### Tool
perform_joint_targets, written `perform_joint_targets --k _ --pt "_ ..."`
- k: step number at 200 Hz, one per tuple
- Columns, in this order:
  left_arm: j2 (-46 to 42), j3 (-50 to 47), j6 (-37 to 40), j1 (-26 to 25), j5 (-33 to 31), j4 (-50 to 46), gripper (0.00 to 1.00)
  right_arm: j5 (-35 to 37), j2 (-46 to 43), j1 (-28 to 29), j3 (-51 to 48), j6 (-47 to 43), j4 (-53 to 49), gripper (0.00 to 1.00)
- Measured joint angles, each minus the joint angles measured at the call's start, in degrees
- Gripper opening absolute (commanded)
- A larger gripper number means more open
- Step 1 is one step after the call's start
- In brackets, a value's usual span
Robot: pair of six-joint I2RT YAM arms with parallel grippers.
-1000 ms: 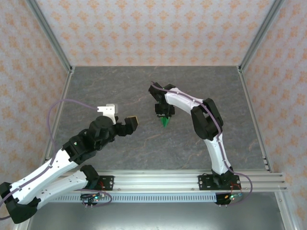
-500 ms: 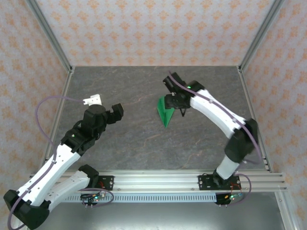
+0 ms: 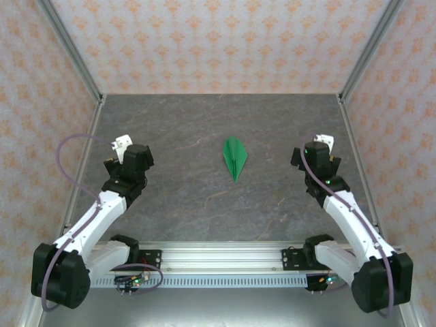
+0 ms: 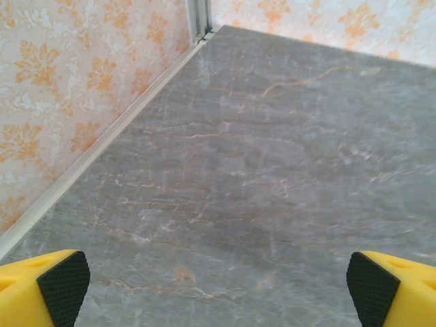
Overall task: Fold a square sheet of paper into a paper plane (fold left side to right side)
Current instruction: Reset both arms
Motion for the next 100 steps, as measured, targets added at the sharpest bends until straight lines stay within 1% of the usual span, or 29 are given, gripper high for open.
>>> perform_joint_targets --k 12,23,46,69,100 --pt "1.75 -1.6 2.12 0.11 -0.63 3.61 1.0 -0.74 1.73 -2.56 -4.76 -0.5 7.15 1.0" --pt "3.45 -3.02 4.24 0.11 -0.83 7.52 1.0 -1.84 5.2 -4.35 -7.93 -0.87 13.92 1.0" --pt "6.84 -6.99 8.48 0.2 -0.28 17.49 1.0 -3.93 13.44 -5.27 -12.02 -1.95 26.97 1.0" --pt "9.22 -11.43 11.52 0.79 1.62 26.64 1.0 -6.14 19.37 -5.33 -13.88 -3.54 36.65 1.0" --pt "13.05 -14.62 14.64 1.64 5.07 37.92 1.0 -9.79 23.39 -6.36 -13.99 -4.5 47.41 1.0"
